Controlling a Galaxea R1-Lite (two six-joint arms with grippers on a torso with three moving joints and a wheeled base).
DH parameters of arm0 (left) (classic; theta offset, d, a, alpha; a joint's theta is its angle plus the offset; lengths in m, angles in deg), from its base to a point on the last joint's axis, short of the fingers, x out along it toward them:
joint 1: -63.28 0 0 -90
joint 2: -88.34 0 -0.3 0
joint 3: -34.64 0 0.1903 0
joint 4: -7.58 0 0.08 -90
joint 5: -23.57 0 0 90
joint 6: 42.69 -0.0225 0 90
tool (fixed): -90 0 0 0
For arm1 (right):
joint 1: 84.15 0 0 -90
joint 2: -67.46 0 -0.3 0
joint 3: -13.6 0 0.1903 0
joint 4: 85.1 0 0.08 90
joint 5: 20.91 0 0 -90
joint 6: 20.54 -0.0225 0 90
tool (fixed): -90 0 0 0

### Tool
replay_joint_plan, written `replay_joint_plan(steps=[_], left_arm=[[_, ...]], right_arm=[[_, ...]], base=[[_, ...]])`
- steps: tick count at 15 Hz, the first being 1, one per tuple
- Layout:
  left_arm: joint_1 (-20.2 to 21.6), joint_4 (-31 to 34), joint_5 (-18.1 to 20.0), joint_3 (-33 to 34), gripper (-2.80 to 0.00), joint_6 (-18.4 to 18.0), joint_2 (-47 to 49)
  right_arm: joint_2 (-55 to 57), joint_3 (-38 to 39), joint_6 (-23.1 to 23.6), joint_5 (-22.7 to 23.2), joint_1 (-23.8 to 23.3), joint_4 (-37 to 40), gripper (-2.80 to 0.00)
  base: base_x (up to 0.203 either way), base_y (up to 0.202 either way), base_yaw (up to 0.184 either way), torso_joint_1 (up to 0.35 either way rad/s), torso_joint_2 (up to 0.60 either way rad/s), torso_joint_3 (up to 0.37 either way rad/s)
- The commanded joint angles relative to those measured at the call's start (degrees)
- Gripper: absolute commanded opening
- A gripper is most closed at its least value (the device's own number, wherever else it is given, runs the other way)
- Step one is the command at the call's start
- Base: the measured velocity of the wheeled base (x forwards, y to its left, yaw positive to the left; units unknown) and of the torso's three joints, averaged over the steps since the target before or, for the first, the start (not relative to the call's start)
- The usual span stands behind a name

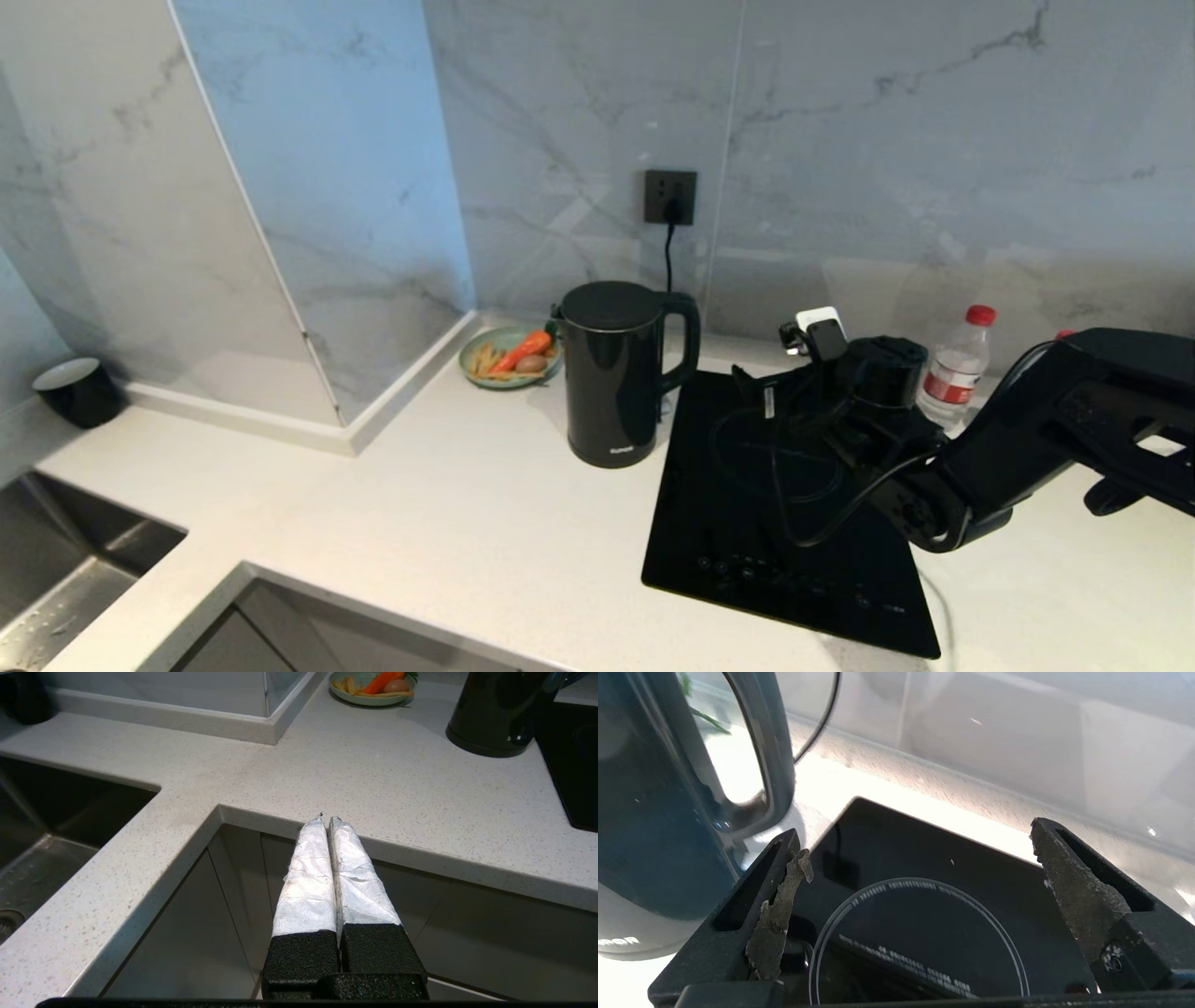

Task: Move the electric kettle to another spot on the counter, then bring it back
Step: Pick up the kettle

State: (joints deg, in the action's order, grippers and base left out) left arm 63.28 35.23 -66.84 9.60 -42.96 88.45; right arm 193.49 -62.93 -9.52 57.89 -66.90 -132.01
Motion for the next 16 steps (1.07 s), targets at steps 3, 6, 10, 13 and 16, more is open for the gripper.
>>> replay_joint_plan(steps=[3, 6, 10, 13, 16], left_arm=[[0.0, 0.0, 0.0, 0.0, -2.80, 0.0, 0.0], [0.0, 0.0, 0.0, 0.0, -2.80, 0.0, 0.0], [0.0, 0.0, 0.0, 0.0, -2.80, 0.0, 0.0], [0.0, 0.0, 0.0, 0.0, -2.80, 0.0, 0.0], [0.0, 0.0, 0.0, 0.0, -2.80, 0.0, 0.0]], right_arm=[[1.4, -6.5, 0.4, 3.1, -2.4, 1.2, 0.00], [3.2, -10.1, 0.4, 6.0, -3.1, 4.4, 0.00], [4.0, -10.4, 0.3, 8.1, -2.8, 4.6, 0.00], [4.3, -10.9, 0.4, 8.7, -2.5, 4.9, 0.00], [5.5, -14.6, 0.4, 10.2, -2.4, 6.8, 0.00]], base=[[0.000, 0.000, 0.000, 0.000, 0.00, 0.000], [0.000, 0.000, 0.000, 0.000, 0.00, 0.000], [0.000, 0.000, 0.000, 0.000, 0.00, 0.000], [0.000, 0.000, 0.000, 0.000, 0.00, 0.000], [0.000, 0.000, 0.000, 0.000, 0.00, 0.000]])
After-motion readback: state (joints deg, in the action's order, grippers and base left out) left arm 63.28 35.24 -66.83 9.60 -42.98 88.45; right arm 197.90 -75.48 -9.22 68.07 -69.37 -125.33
